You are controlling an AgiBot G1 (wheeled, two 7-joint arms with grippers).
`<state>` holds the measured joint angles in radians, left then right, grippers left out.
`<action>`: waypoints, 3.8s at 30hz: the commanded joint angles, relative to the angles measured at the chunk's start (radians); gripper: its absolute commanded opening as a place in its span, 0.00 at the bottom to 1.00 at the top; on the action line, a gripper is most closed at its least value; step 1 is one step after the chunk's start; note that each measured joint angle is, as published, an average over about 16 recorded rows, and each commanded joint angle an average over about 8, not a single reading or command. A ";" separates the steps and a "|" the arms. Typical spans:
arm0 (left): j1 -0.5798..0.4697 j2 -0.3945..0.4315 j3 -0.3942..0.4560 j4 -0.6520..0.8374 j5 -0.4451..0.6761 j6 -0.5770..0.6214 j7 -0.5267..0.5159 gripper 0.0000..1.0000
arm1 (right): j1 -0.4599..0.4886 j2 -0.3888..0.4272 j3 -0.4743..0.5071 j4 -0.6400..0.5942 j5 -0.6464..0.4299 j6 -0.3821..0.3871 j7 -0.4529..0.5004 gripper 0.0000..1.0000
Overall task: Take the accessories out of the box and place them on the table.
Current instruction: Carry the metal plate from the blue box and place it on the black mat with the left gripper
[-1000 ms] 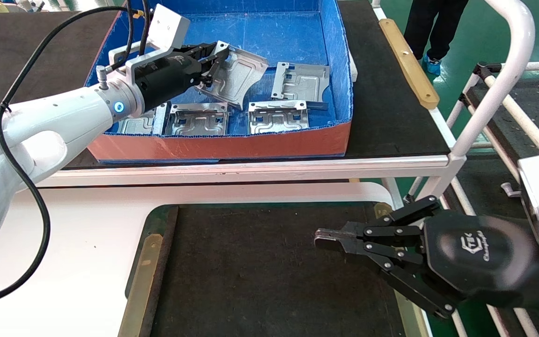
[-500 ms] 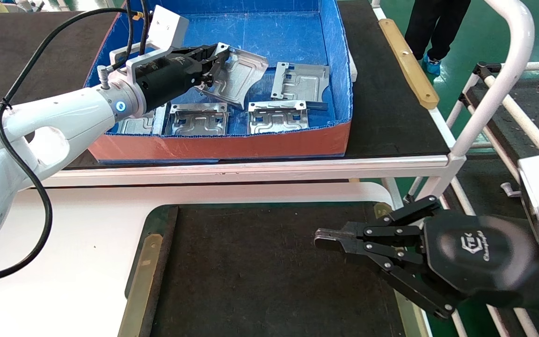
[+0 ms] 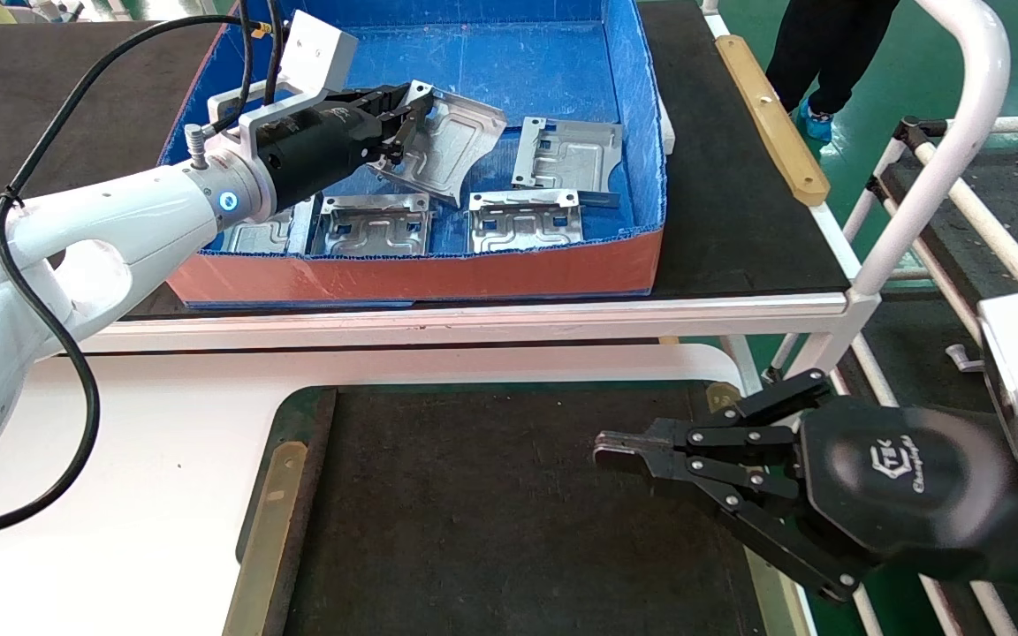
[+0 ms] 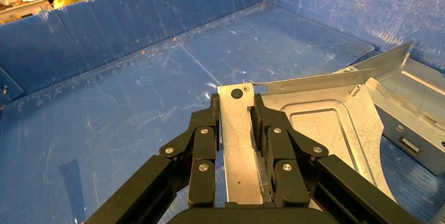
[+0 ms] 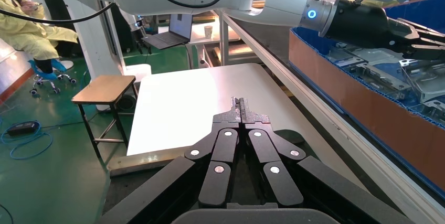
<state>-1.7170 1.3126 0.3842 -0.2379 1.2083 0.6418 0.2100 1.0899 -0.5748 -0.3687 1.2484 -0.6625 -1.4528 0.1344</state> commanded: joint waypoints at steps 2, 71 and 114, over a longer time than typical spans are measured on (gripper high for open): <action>0.001 0.000 0.000 -0.002 0.001 -0.001 0.000 0.00 | 0.000 0.000 0.000 0.000 0.000 0.000 0.000 0.00; -0.040 -0.219 -0.099 -0.026 -0.240 0.859 -0.090 0.00 | 0.000 0.000 0.000 0.000 0.000 0.000 0.000 1.00; 0.327 -0.236 0.290 -0.285 -0.370 0.923 0.410 0.00 | 0.000 0.000 0.000 0.000 0.000 0.000 0.000 1.00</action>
<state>-1.3903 1.0797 0.6693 -0.5157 0.8435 1.5509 0.6200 1.0901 -0.5747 -0.3691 1.2483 -0.6622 -1.4527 0.1342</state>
